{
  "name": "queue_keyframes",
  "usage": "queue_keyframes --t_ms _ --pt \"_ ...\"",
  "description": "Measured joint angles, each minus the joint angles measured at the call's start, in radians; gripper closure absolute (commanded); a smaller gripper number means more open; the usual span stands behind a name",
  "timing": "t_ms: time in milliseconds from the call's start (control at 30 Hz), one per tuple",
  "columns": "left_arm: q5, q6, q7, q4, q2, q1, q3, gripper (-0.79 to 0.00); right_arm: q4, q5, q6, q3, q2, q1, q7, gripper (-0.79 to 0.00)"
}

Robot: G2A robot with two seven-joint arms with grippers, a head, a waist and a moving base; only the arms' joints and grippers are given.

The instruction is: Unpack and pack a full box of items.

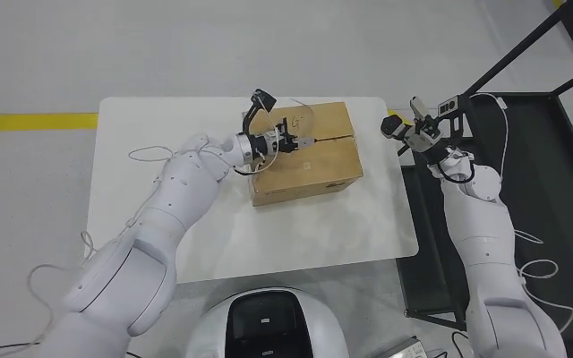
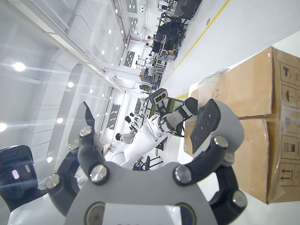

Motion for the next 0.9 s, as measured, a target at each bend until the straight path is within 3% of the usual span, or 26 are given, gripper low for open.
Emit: queue_keyframes --t_ms 200,400,667,900 --pt "-0.097 -0.014 -0.038 0.021 0.007 -0.034 -0.052 -0.785 0.004 0.091 0.034 -0.017 -0.005 0.004 0.062 -0.785" --pt "-0.242 -0.06 -0.146 0.059 0.043 -0.072 -0.134 -0.785 0.041 0.215 0.115 -0.056 -0.014 0.035 0.207 -0.785" --pt "-0.462 -0.096 -0.361 0.102 0.139 -0.112 -0.278 -0.785 0.061 0.184 0.231 -0.199 -0.033 0.114 0.385 -0.785" --pt "-0.559 -0.06 -0.526 0.041 0.218 -0.066 -0.36 -0.785 0.056 0.102 0.283 -0.381 -0.068 0.188 0.454 -0.785"
